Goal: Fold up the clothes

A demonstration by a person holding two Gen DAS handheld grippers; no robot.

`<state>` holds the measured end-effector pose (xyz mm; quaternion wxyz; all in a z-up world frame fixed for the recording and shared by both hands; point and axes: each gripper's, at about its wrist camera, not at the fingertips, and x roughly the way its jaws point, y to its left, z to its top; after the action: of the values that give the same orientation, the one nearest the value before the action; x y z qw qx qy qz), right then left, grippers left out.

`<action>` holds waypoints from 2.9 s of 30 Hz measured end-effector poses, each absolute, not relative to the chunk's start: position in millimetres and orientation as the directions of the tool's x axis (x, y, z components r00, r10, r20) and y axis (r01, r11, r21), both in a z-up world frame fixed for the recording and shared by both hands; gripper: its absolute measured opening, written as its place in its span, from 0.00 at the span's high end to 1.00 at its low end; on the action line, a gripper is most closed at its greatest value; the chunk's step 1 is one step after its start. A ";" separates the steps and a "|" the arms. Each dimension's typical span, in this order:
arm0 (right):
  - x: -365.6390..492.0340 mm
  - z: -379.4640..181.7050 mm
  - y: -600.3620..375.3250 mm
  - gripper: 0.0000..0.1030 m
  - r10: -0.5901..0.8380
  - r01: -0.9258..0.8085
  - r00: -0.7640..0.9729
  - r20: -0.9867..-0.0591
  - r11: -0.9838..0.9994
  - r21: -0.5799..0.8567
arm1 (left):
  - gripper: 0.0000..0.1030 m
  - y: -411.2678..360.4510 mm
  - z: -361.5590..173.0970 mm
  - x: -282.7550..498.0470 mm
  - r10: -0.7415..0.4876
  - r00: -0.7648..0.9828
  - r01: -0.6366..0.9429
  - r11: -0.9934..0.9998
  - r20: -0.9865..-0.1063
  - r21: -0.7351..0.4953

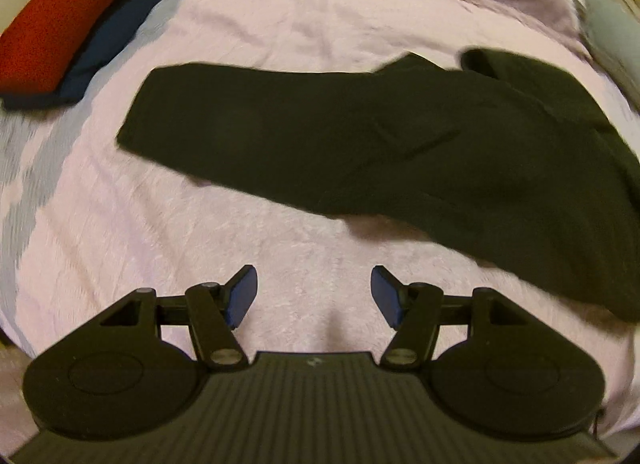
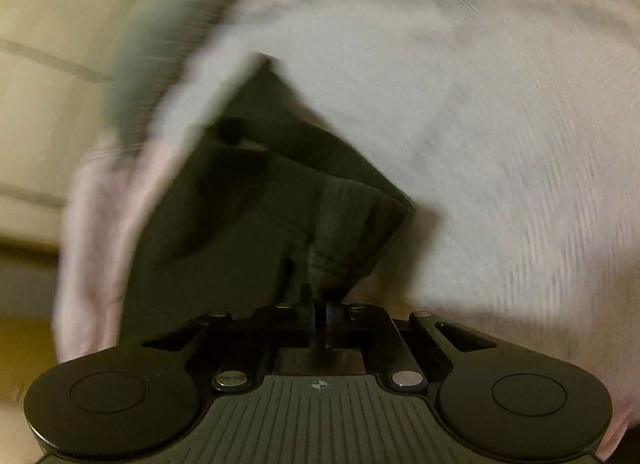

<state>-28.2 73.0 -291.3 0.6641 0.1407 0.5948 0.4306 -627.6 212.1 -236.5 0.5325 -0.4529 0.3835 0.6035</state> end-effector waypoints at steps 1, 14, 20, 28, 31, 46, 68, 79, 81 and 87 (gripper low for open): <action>-19.2 -275.7 60.8 0.98 0.781 -0.436 -0.090 -0.618 0.526 0.730 | 0.42 212.9 -235.3 -635.8 0.302 -0.019 -0.986 -0.163 -0.953 -0.032; 37.7 -311.2 7.5 0.61 0.510 -0.283 0.049 -0.859 0.832 0.477 | 0.43 227.3 -274.0 -704.9 0.302 -0.027 -0.879 -0.461 -0.953 -0.121; 39.0 -317.9 -0.2 0.60 0.538 -0.218 0.043 -0.842 0.828 0.517 | 0.43 247.8 -300.9 -718.4 0.317 -0.040 -0.837 -0.528 -0.948 -0.142; 41.0 -323.6 3.8 0.60 0.552 -0.179 0.048 -0.832 0.825 0.537 | 0.43 269.1 -323.4 -733.6 0.338 -0.048 -0.806 -0.570 -0.940 -0.164; 39.2 -323.0 2.1 0.60 0.551 -0.192 0.051 -0.833 0.824 0.533 | 0.45 269.6 -318.6 -746.7 0.349 -0.040 -0.789 -0.586 -0.936 -0.185; 25.5 -316.4 12.5 0.97 0.521 -0.293 0.090 -0.849 0.828 0.478 | 0.80 289.4 -334.4 -774.5 0.370 -0.052 -0.841 -0.517 -0.928 -0.159; 22.6 -275.6 17.0 0.44 0.254 -0.501 0.095 -0.962 0.848 0.174 | 0.89 157.5 -261.4 -815.1 0.315 -0.246 -0.837 -0.546 -0.917 0.037; 35.5 -243.1 71.9 0.44 0.362 -0.427 0.185 -0.914 0.867 0.257 | 0.75 261.7 -275.2 -714.3 0.495 0.185 -0.775 -0.458 -0.849 -0.436; 30.8 -246.7 88.7 0.43 0.387 -0.450 0.162 -0.908 0.848 0.281 | 0.74 287.4 -294.0 -696.1 0.494 0.226 -0.749 -0.462 -0.840 -0.474; 30.7 -257.1 108.9 0.43 0.393 -0.462 0.157 -0.906 0.840 0.284 | 0.74 327.3 -336.6 -673.6 0.483 0.251 -0.662 -0.547 -0.839 -0.513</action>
<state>30.7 108.9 -257.1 0.7600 -0.0299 0.5851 0.2812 -673.6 327.3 -336.6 0.4707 -0.6356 0.0706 0.6079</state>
